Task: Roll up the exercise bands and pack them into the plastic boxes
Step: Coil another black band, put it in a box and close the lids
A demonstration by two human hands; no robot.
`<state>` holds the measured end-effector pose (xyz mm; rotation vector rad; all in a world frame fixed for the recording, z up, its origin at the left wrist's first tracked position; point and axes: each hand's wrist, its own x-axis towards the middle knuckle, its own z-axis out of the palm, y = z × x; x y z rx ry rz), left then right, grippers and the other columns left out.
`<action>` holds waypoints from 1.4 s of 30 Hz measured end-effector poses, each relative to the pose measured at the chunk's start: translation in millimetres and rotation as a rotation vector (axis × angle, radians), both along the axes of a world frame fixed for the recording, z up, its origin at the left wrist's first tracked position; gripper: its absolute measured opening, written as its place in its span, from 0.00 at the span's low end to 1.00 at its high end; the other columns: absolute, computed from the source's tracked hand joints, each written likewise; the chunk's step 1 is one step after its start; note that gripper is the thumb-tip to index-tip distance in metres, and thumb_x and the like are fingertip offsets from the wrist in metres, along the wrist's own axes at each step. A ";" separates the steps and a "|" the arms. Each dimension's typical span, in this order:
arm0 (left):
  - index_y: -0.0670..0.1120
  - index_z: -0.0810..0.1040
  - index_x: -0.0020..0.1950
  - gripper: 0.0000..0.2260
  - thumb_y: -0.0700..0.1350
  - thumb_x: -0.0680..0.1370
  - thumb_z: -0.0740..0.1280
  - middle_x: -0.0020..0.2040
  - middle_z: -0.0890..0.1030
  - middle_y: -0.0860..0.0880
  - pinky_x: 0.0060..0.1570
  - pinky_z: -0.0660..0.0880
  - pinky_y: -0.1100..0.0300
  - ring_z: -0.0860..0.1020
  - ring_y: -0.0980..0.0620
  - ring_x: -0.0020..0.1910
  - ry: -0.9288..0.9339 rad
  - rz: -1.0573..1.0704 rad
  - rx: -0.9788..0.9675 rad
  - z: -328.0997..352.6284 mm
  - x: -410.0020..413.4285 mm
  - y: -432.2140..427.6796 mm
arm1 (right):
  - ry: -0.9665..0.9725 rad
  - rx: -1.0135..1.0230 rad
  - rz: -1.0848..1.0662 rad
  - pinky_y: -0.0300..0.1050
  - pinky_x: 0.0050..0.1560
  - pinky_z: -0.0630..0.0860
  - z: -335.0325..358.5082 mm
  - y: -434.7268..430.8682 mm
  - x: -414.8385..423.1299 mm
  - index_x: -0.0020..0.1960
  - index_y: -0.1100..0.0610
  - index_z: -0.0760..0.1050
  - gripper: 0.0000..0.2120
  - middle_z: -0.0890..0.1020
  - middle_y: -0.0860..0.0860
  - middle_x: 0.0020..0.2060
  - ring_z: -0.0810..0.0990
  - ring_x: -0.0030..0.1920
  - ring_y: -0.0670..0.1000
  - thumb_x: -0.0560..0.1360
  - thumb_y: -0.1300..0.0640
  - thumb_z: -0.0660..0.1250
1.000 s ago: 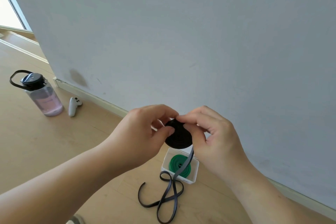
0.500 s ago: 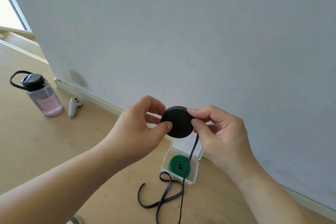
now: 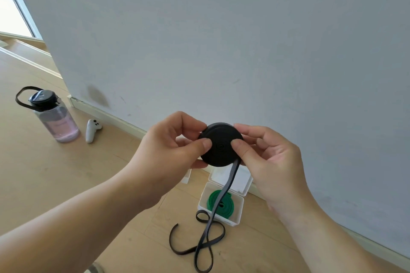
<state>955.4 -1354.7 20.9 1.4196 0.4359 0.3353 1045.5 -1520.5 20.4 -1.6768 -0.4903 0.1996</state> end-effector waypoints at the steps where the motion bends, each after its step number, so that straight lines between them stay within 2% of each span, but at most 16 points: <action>1: 0.50 0.82 0.46 0.10 0.34 0.77 0.74 0.46 0.82 0.44 0.48 0.85 0.45 0.86 0.40 0.48 0.008 -0.006 0.002 -0.2 0.1 -0.5 | -0.010 0.003 -0.012 0.48 0.53 0.84 0.2 0.8 -0.4 0.49 0.48 0.85 0.14 0.89 0.48 0.43 0.88 0.46 0.50 0.75 0.68 0.74; 4: 0.51 0.80 0.50 0.09 0.38 0.77 0.74 0.46 0.84 0.51 0.49 0.85 0.48 0.87 0.48 0.45 0.086 -0.068 0.171 -1.3 -0.6 -0.8 | -0.076 -0.054 -0.006 0.41 0.53 0.83 1.9 -0.5 -1.0 0.46 0.46 0.86 0.16 0.89 0.45 0.43 0.88 0.47 0.46 0.76 0.68 0.73; 8: 0.57 0.79 0.54 0.13 0.42 0.76 0.75 0.47 0.85 0.58 0.42 0.79 0.70 0.83 0.63 0.45 0.107 -0.084 0.418 0.7 -2.0 -0.9 | -0.250 -0.194 0.072 0.30 0.44 0.76 -0.7 -3.2 -3.3 0.45 0.43 0.86 0.19 0.86 0.42 0.41 0.84 0.44 0.44 0.77 0.69 0.72; 10: 0.58 0.81 0.53 0.14 0.39 0.76 0.75 0.45 0.85 0.57 0.44 0.79 0.68 0.83 0.62 0.43 0.097 -0.118 0.475 1.4 -1.2 -0.5 | -0.319 -0.229 0.097 0.30 0.43 0.75 -2.8 -2.9 -4.0 0.47 0.45 0.86 0.19 0.85 0.43 0.41 0.84 0.45 0.46 0.77 0.69 0.71; 13: 0.58 0.82 0.52 0.13 0.39 0.77 0.74 0.44 0.84 0.56 0.44 0.79 0.68 0.83 0.59 0.42 0.090 -0.114 0.459 1.3 -0.2 2.1 | -0.190 -0.156 0.042 0.35 0.48 0.81 -1.8 -2.3 -2.1 0.48 0.43 0.86 0.16 0.88 0.41 0.42 0.86 0.45 0.43 0.75 0.66 0.74; 15: 0.57 0.83 0.52 0.13 0.38 0.78 0.72 0.44 0.85 0.54 0.44 0.79 0.70 0.84 0.56 0.43 0.067 -0.048 0.351 1.5 1.1 4.9 | -0.067 -0.070 -0.004 0.45 0.52 0.85 -0.6 -3.6 2.5 0.49 0.46 0.86 0.13 0.89 0.45 0.43 0.88 0.45 0.47 0.73 0.64 0.77; 17: 0.54 0.84 0.52 0.12 0.36 0.79 0.72 0.45 0.85 0.51 0.47 0.83 0.63 0.86 0.50 0.45 0.036 0.022 0.141 2.6 2.2 7.5 | 0.007 -0.011 -0.004 0.54 0.51 0.86 1.2 -5.9 6.2 0.50 0.50 0.86 0.12 0.89 0.51 0.42 0.88 0.43 0.52 0.73 0.66 0.76; 19: 0.50 0.84 0.53 0.11 0.35 0.79 0.72 0.48 0.84 0.47 0.46 0.84 0.60 0.87 0.47 0.48 0.008 0.060 -0.008 2.1 2.7 9.5 | 0.035 0.021 -0.006 0.57 0.51 0.86 2.7 -6.4 7.0 0.51 0.51 0.85 0.13 0.89 0.53 0.42 0.88 0.42 0.54 0.74 0.69 0.74; 22: 0.47 0.84 0.54 0.09 0.35 0.79 0.72 0.50 0.84 0.45 0.47 0.84 0.58 0.87 0.48 0.48 0.006 0.071 -0.041 0.4 3.3 6.0 | 0.081 0.058 0.010 0.59 0.55 0.84 2.6 -5.2 3.6 0.52 0.52 0.86 0.12 0.89 0.53 0.45 0.88 0.47 0.55 0.75 0.67 0.74; 24: 0.47 0.84 0.53 0.09 0.34 0.78 0.72 0.47 0.84 0.47 0.46 0.84 0.60 0.87 0.50 0.46 0.006 0.109 -0.047 -1.2 4.1 3.0 | 0.087 0.061 0.027 0.59 0.58 0.83 0.6 -3.0 0.2 0.53 0.52 0.85 0.11 0.89 0.51 0.48 0.88 0.49 0.55 0.74 0.65 0.76; 28: 0.47 0.83 0.52 0.09 0.34 0.78 0.72 0.45 0.85 0.49 0.47 0.84 0.58 0.87 0.48 0.47 0.004 0.102 -0.051 -1.1 4.1 2.1 | 0.040 0.060 -0.030 0.56 0.54 0.85 -1.9 1.9 -2.3 0.48 0.52 0.84 0.11 0.89 0.50 0.45 0.88 0.44 0.54 0.74 0.67 0.76; 31: 0.54 0.80 0.54 0.12 0.38 0.78 0.72 0.50 0.85 0.55 0.42 0.81 0.67 0.85 0.59 0.48 0.052 0.031 0.271 -2.3 0.2 0.4 | -0.041 -0.065 -0.016 0.45 0.52 0.84 -2.5 -1.3 -0.1 0.47 0.47 0.86 0.14 0.89 0.44 0.42 0.87 0.44 0.47 0.75 0.67 0.75; 33: 0.57 0.79 0.58 0.14 0.40 0.78 0.73 0.53 0.83 0.61 0.49 0.79 0.70 0.82 0.64 0.53 0.008 -0.048 0.479 -1.8 -2.4 -2.3 | -0.137 -0.156 0.031 0.34 0.48 0.80 -2.3 -2.4 -1.9 0.46 0.43 0.86 0.18 0.88 0.41 0.42 0.86 0.45 0.43 0.75 0.68 0.74; 36: 0.57 0.82 0.57 0.14 0.39 0.78 0.73 0.51 0.83 0.66 0.52 0.78 0.72 0.82 0.64 0.53 -0.018 -0.124 0.620 -1.6 -3.0 -6.3 | -0.325 -0.219 0.101 0.29 0.47 0.76 -4.2 -0.5 -6.8 0.47 0.45 0.86 0.20 0.87 0.42 0.43 0.85 0.49 0.44 0.75 0.71 0.72; 39: 0.57 0.83 0.52 0.13 0.37 0.77 0.73 0.47 0.84 0.65 0.46 0.78 0.72 0.83 0.64 0.47 0.015 -0.085 0.524 1.0 -0.6 -4.2 | -0.245 -0.172 0.058 0.32 0.48 0.79 -1.6 -0.9 -6.8 0.46 0.44 0.86 0.18 0.87 0.41 0.41 0.86 0.46 0.44 0.74 0.68 0.75; 42: 0.55 0.84 0.50 0.11 0.38 0.77 0.73 0.44 0.86 0.57 0.42 0.80 0.69 0.84 0.57 0.43 0.011 -0.042 0.349 2.8 0.5 0.2 | -0.106 -0.073 0.012 0.39 0.49 0.83 1.9 -3.2 -2.6 0.46 0.45 0.86 0.15 0.89 0.45 0.41 0.88 0.44 0.47 0.72 0.65 0.78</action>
